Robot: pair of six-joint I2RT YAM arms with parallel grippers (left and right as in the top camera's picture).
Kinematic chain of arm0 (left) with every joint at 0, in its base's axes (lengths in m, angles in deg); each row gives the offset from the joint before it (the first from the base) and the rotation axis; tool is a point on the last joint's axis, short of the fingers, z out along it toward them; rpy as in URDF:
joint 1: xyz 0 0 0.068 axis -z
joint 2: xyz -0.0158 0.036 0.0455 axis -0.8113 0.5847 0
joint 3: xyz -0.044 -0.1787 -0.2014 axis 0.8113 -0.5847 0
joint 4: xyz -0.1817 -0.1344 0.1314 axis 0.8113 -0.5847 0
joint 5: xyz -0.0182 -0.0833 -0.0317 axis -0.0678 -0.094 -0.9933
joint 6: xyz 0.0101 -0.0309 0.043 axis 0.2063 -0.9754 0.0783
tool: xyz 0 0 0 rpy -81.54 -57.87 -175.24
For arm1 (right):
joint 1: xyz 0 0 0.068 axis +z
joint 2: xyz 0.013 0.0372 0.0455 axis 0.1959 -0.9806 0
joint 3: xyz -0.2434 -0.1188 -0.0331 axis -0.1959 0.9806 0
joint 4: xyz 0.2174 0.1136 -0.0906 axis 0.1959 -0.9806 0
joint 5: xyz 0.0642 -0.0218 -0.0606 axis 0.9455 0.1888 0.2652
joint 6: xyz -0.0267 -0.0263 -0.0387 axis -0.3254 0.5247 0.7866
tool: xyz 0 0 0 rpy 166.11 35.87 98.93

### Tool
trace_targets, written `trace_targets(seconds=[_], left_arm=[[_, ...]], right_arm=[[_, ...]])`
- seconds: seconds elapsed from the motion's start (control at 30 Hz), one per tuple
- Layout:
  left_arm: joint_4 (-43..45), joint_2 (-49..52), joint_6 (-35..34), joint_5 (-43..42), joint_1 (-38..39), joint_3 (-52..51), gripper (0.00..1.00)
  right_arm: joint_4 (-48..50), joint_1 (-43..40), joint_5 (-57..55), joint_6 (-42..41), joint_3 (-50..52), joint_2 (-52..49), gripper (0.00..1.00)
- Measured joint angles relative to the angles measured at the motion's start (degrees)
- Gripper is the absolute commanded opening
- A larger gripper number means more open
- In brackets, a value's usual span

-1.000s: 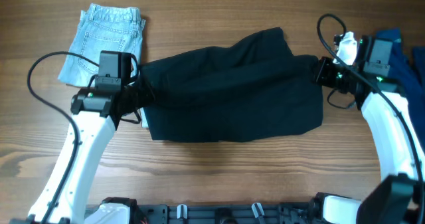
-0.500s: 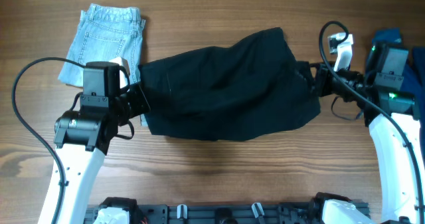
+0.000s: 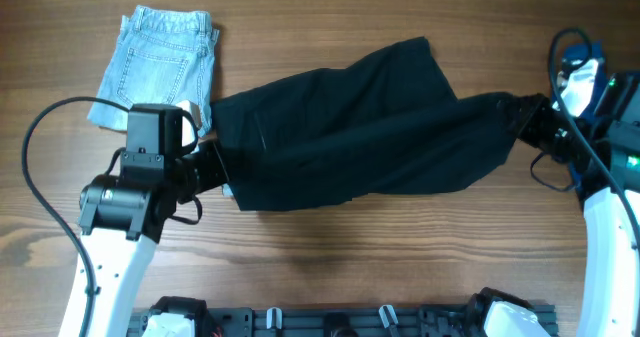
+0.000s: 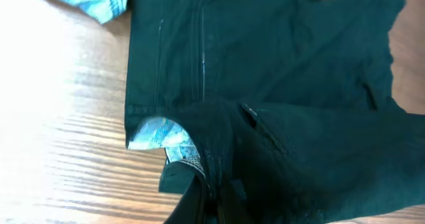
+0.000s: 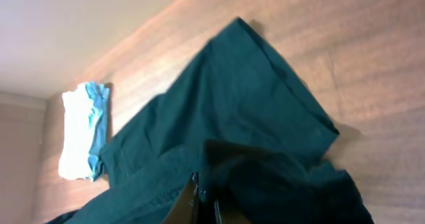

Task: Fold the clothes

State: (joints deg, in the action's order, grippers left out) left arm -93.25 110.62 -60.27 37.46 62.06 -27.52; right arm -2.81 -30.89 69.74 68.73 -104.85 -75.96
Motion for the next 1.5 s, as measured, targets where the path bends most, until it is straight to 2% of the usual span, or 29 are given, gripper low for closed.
trace_targets(seconds=[0.13, 0.23, 0.43, 0.63, 0.67, 0.7, 0.73, 0.77, 0.83, 0.9, 1.0, 1.07, 1.17, 1.3, 1.37, 1.4, 1.5], left_arm=[[3.2, 0.6, -0.4, 2.9, 0.7, 0.0, 0.04], [7.0, 4.9, -0.6, 5.2, 0.8, 0.0, 0.04], [20.2, 19.8, -0.8, 10.4, 0.8, 0.1, 0.04], [31.5, 27.9, -0.8, 14.3, 0.3, 0.1, 0.05], [32.1, 28.8, -0.8, 14.5, 0.0, 0.1, 0.1], [32.8, 29.9, -0.8, 14.7, -0.2, 0.1, 0.23], [33.6, 31.0, -0.7, 14.8, -0.3, 0.1, 0.4], [34.1, 31.9, -0.7, 15.3, -0.4, 0.1, 0.56], [34.4, 33.1, -0.8, 16.6, -0.7, 0.1, 0.78], [33.7, 33.4, -0.6, 17.8, -1.2, 0.1, 0.78], [28.0, 32.2, -0.8, 16.8, -2.9, 0.1, 0.75], [23.7, 29.8, -0.8, 13.4, -4.0, 0.2, 0.75], [17.8, 26.8, -0.8, 8.3, -3.8, 0.3, 0.73], [15.5, 26.7, -0.8, 5.5, -2.3, -0.8, 0.66], [15.8, 27.4, -0.8, 4.7, -1.8, -3.0, 0.57], [16.3, 28.3, -0.8, 4.5, -1.8, -4.5, 0.57], [18.0, 29.9, -0.8, 4.1, -1.8, -6.1, 0.59]], right_arm=[[6.0, 1.5, 0.5, -0.3, 0.0, -1.9, 0.04], [11.8, 2.8, 1.4, -0.8, -0.1, -5.9, 0.04], [27.0, 6.3, 2.2, -2.1, -0.3, -18.7, 0.04], [40.5, 7.6, 5.5, -2.5, -0.3, -28.9, 0.05], [40.9, 7.7, 5.7, -2.5, -0.3, -30.0, 0.14], [42.0, 7.8, 6.1, -2.5, -0.3, -31.6, 0.34], [42.7, 8.0, 6.1, -2.3, -0.3, -32.9, 0.59], [43.5, 8.1, 6.3, -2.7, -0.3, -34.2, 0.7], [44.4, 8.0, 6.3, -2.6, -0.3, -36.2, 0.75], [43.4, 7.8, 6.3, -2.2, -0.3, -37.1, 0.75], [39.2, 5.1, 8.0, -2.0, -0.5, -37.0, 0.71], [33.5, 1.6, 10.6, -2.1, -0.7, -36.3, 0.65], [17.4, -1.2, 12.0, -0.6, -1.3, -33.7, 0.62], [5.1, 1.7, 3.3, -0.1, -1.3, -33.1, 0.61], [5.4, 3.7, -1.8, 0.5, -0.9, -33.1, 0.6], [9.4, 4.6, -2.4, 2.2, -0.5, -33.1, 0.63], [22.0, 5.6, -2.2, 4.9, -0.2, -33.1, 0.61]])
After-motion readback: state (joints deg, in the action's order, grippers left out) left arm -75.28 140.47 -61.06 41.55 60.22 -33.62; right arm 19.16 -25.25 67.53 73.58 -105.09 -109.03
